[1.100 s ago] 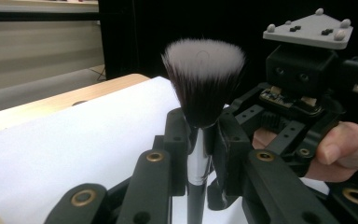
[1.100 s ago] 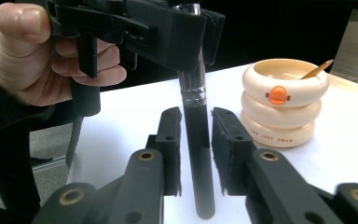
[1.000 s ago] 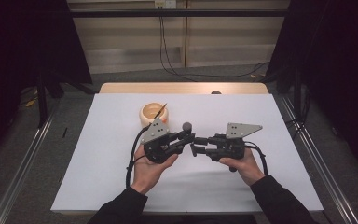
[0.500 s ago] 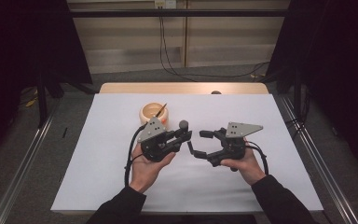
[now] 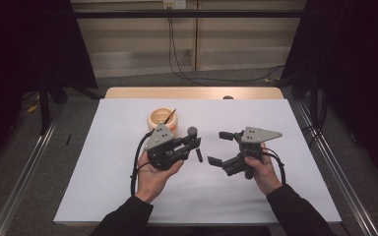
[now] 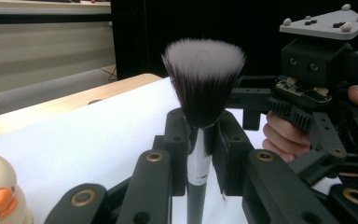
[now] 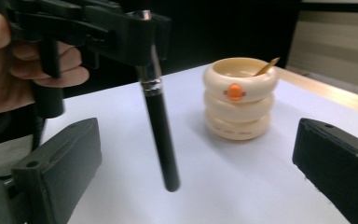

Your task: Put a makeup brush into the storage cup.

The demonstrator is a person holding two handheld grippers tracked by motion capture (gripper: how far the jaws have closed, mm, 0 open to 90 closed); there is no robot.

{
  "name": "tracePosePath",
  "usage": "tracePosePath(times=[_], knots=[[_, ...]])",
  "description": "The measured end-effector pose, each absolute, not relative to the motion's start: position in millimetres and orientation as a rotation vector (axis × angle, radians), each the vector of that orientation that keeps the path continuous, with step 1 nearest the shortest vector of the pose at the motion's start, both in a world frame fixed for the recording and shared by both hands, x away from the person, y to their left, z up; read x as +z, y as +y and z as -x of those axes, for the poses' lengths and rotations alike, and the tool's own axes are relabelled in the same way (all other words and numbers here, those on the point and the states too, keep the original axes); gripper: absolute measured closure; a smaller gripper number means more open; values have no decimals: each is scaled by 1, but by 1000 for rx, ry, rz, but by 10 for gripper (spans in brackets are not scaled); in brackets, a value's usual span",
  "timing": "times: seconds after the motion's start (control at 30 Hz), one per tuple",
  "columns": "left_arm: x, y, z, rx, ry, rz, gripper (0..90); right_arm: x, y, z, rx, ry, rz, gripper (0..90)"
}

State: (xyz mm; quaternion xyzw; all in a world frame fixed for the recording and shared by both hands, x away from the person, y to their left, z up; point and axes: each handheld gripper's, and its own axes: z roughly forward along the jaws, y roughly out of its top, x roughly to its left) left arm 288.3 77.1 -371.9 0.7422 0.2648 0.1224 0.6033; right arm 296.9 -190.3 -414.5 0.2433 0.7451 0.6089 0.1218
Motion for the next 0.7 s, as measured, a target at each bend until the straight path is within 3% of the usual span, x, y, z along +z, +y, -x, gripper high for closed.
tracePosePath(times=[0.7], knots=[[-364, 101, -293, 300, 635, -1717, 774, -416, -212, -280, 1696, 2013, -776, 0]])
